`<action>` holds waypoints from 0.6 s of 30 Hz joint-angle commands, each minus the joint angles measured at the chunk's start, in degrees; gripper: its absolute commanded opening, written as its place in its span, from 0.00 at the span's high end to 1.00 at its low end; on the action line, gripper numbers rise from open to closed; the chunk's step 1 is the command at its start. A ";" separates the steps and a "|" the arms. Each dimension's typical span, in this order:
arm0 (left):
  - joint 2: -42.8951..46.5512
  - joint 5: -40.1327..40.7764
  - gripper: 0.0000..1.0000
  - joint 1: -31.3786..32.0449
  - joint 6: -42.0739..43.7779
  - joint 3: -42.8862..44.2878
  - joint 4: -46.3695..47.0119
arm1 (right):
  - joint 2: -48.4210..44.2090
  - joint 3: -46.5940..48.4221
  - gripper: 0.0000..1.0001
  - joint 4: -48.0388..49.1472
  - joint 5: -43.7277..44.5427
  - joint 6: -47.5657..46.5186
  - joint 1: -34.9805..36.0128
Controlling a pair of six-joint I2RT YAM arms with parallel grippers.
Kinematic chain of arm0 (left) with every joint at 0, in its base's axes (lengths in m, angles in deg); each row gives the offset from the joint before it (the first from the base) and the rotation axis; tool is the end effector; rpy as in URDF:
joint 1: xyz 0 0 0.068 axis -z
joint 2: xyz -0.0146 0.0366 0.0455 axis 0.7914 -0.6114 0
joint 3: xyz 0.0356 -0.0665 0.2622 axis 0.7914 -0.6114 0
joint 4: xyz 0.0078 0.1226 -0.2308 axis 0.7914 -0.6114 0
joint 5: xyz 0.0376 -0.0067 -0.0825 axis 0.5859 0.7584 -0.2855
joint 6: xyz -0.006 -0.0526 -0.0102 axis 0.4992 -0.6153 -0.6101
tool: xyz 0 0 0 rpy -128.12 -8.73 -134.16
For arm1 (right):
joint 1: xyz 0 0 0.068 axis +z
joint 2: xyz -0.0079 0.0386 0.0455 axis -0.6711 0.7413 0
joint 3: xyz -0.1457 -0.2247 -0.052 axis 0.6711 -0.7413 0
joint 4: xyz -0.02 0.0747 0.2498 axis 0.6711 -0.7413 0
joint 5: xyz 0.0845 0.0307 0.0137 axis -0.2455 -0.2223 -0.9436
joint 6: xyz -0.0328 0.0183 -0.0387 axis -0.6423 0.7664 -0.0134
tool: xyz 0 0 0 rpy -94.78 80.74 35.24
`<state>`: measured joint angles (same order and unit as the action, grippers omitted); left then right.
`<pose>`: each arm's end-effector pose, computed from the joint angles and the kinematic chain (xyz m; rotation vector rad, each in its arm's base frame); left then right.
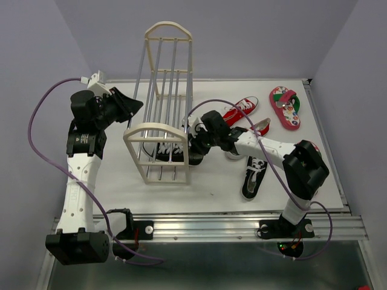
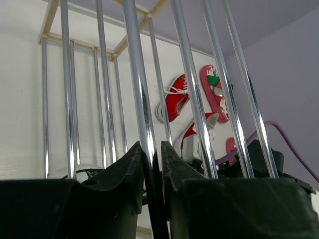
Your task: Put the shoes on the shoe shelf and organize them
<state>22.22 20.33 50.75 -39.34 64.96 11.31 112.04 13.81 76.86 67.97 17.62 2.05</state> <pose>0.2320 -0.0115 0.4201 -0.0696 1.7585 -0.8038 0.2731 0.2823 0.2321 -1.2379 1.9715 0.6909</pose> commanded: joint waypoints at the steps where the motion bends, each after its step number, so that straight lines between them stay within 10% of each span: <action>1: -2.49 -0.72 1.00 0.51 10.27 -4.02 -0.69 | 2.23 4.84 0.87 9.09 -4.64 0.92 1.15; 18: -3.01 -1.16 1.00 0.51 10.18 -4.20 -0.69 | 1.80 2.29 0.47 13.23 -0.88 1.26 1.15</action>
<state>21.79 21.21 49.94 -39.03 64.94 11.79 113.90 15.36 82.39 65.48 17.00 0.28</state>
